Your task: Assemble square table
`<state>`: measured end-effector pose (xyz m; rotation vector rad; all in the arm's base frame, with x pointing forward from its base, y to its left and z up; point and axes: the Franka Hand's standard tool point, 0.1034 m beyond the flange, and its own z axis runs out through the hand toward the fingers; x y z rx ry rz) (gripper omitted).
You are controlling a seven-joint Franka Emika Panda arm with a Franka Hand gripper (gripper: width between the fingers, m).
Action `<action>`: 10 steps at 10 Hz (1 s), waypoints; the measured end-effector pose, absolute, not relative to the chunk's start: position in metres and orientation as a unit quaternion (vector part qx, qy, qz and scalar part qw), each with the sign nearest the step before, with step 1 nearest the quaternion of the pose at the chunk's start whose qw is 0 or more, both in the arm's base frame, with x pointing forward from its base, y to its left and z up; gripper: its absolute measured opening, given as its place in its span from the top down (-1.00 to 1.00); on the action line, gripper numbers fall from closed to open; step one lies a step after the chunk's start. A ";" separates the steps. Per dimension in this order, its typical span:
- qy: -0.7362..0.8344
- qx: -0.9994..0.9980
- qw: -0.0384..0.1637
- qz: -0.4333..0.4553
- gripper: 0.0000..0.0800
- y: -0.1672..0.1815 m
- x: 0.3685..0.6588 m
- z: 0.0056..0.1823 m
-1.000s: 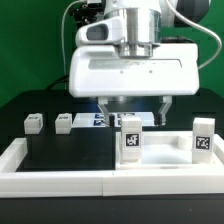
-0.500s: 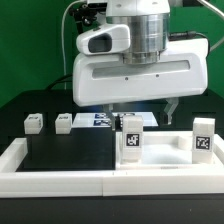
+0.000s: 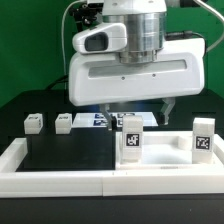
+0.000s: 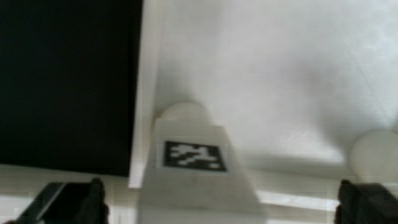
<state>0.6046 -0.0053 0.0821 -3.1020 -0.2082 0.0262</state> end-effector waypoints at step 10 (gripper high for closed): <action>-0.050 -0.999 0.014 0.008 0.27 -0.009 0.605 0.084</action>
Offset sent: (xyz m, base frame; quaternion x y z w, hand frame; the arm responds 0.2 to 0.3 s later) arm 0.0003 0.0011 0.0028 -0.0043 0.0025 0.0060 1.0000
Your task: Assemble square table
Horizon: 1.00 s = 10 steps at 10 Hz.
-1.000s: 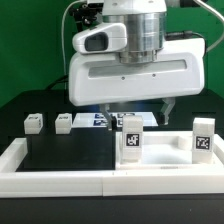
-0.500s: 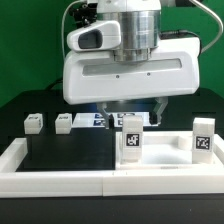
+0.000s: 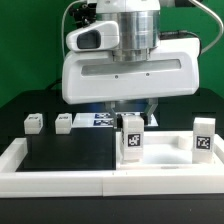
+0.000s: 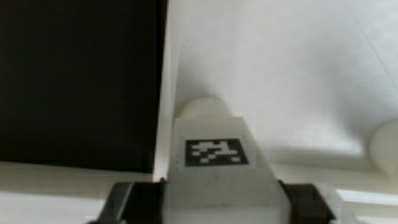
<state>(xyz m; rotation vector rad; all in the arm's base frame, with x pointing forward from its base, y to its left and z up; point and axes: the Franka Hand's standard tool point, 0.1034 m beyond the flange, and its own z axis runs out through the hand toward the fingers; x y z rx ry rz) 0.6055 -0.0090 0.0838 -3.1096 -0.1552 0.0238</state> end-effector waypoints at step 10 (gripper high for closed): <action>0.383 -0.924 0.015 0.004 0.27 0.011 0.607 0.082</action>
Offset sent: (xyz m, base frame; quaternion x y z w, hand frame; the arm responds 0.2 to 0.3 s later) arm -0.0084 0.0018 -0.0013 -0.0131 0.0116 0.2379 0.9711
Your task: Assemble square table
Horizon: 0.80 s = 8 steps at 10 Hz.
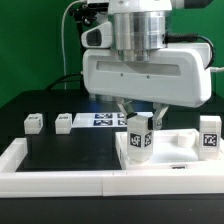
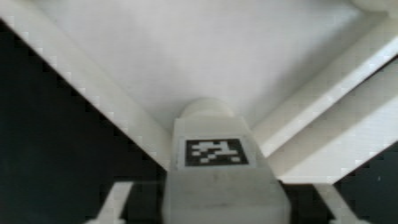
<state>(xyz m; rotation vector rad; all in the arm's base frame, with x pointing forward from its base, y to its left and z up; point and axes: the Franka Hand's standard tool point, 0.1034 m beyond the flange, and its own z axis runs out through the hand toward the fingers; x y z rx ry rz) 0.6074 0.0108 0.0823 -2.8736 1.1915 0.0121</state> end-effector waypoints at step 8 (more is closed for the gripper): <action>0.267 -0.964 0.014 0.001 -0.62 0.009 0.608 0.082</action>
Offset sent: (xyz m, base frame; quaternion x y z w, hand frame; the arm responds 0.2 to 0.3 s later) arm 0.0000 0.0000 0.0000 0.0000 0.0000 0.0000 1.0000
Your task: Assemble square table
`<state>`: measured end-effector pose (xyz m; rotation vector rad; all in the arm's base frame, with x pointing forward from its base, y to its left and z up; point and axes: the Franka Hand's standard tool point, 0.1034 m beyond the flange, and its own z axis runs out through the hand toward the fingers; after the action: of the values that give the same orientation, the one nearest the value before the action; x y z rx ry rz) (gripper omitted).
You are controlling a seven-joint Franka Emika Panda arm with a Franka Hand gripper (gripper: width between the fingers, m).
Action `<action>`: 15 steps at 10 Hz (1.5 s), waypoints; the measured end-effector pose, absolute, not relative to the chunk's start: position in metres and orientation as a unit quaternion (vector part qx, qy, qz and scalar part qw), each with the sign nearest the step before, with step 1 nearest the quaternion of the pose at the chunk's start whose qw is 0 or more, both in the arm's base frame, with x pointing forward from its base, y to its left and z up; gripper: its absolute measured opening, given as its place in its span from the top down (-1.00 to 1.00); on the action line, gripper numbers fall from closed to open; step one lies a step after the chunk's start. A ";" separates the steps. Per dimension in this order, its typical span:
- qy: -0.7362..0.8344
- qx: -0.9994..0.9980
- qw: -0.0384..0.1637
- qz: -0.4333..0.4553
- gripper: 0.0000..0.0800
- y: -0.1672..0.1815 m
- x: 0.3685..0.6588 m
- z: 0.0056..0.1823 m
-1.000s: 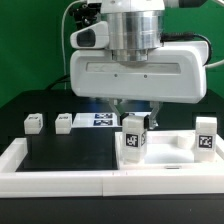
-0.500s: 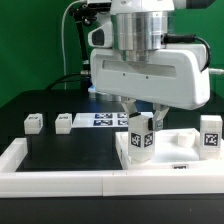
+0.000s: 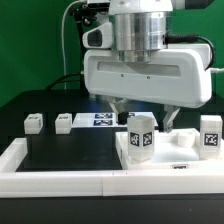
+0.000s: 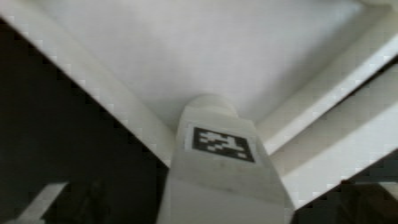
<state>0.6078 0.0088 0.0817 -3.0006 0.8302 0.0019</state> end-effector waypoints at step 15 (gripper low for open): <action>-0.230 -0.973 0.007 -0.005 -0.62 0.004 0.608 0.082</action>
Offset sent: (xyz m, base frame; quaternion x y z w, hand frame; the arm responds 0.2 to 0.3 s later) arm 0.0026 0.0021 0.0000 -0.0027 -0.0023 -0.2275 0.9738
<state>0.6080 0.0038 0.0818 -3.0442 -0.7179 -0.0147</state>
